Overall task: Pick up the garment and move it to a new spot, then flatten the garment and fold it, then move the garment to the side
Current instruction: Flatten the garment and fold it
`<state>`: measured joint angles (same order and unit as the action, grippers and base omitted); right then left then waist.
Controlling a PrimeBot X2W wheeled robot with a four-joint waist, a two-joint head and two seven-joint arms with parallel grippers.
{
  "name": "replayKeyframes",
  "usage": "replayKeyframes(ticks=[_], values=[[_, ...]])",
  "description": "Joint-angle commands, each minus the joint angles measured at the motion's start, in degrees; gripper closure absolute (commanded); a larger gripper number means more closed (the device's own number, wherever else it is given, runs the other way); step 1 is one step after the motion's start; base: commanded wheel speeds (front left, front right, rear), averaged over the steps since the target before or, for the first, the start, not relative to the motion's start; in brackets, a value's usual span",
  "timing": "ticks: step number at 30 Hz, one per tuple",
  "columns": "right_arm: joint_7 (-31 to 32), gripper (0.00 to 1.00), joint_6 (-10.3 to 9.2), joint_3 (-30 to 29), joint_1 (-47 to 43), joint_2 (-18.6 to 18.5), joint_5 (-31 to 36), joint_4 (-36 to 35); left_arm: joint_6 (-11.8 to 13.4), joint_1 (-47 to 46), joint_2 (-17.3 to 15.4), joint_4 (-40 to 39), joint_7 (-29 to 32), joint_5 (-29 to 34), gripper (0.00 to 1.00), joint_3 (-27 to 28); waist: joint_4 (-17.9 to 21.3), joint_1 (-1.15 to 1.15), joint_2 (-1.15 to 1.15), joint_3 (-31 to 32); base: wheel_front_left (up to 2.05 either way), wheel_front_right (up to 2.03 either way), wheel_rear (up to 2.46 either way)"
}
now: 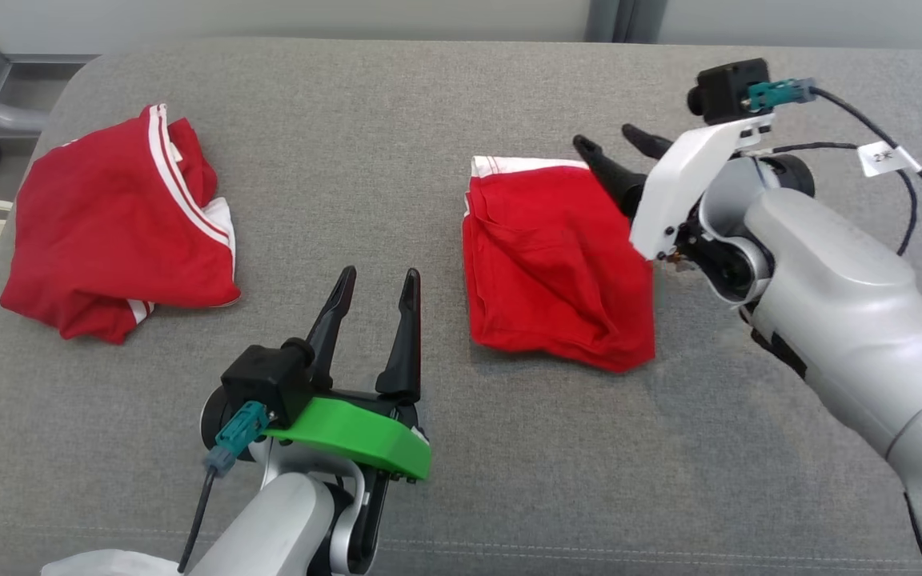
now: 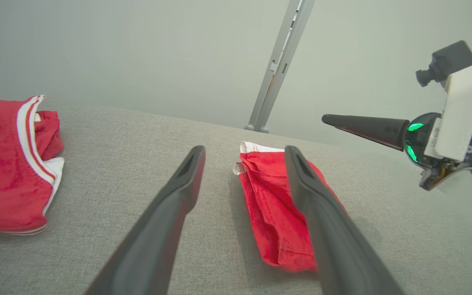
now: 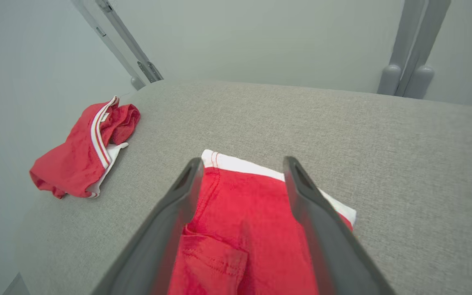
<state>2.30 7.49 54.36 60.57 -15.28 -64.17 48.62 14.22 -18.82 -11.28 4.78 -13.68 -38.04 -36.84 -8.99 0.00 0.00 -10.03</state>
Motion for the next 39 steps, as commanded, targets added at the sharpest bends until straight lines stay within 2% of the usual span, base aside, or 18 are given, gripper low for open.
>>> replayKeyframes(ticks=[1, 4, 11, 16, 17, 18, 20, 34, 39], values=[[-1.24, 0.0, 0.0, -0.75, -0.46, -1.07, -0.63, -0.42, 0.37, 0.35, -0.22, -0.22, -0.01, 0.44, 0.0, 0.07, 0.58, 0.0, 0.0, 0.09, 0.0, 0.0, 0.0], [-3.05, 0.0, 0.0, -2.08, -1.7, -3.24, -1.07, -0.71, 0.61, 0.65, -0.34, -0.62, 0.04, 0.52, 0.0, -0.05, 1.32, 0.0, 0.0, 0.03, 0.0, 0.0, 0.0], [-5.03, 0.0, 0.0, -3.52, -5.6, -5.77, -1.93, -0.8, 0.99, 0.93, -0.66, -1.68, 0.19, 0.69, 0.0, -0.52, 2.05, 0.0, 0.0, -0.6, 0.0, 0.0, 0.0], [-9.32, 0.0, 0.0, -2.7, -7.7, -6.1, 0.99, -0.3, 1.15, 1.04, -0.73, -1.96, 0.23, 0.38, 0.0, -0.54, 1.67, 0.0, 0.0, -1.1, 0.0, 0.0, 0.0], [-10.41, 0.27, 0.0, -2.5, -8.11, -5.85, 1.65, -0.26, 1.2, 1.05, -0.7, -1.99, 0.22, 0.32, 0.0, -0.53, 1.48, 0.0, 0.0, -1.23, 0.0, 0.0, 0.0], [-11.43, 0.6, 0.0, -2.42, -8.64, -5.55, 2.03, -0.17, 1.22, 1.08, -0.72, -2.03, 0.19, 0.3, 0.0, -0.53, 1.28, 0.0, 0.0, -1.34, 0.0, 0.0, 0.0], [-13.19, 1.0, 0.0, -2.42, -9.57, -5.07, 2.72, 0.03, 1.29, 1.19, -0.79, -2.15, 0.14, 0.3, 0.0, -0.56, 0.85, 0.0, 0.0, -1.52, 0.0, 0.0, 0.0], [-17.3, 1.0, 0.0, -0.47, -13.16, -0.45, 8.95, 4.58, 1.08, 0.55, -0.48, -2.25, -0.37, -0.07, 0.0, -0.03, -3.02, 0.0, 0.0, -3.39, 0.0, 0.0, 0.0], [-17.5, 1.0, -0.01, 1.28, -13.76, 1.69, 11.94, 3.64, 1.07, 0.51, -0.44, -2.31, -0.5, 0.02, 0.0, 0.17, -3.95, 0.0, 0.0, -3.62, 0.0, 0.0, 0.0]])
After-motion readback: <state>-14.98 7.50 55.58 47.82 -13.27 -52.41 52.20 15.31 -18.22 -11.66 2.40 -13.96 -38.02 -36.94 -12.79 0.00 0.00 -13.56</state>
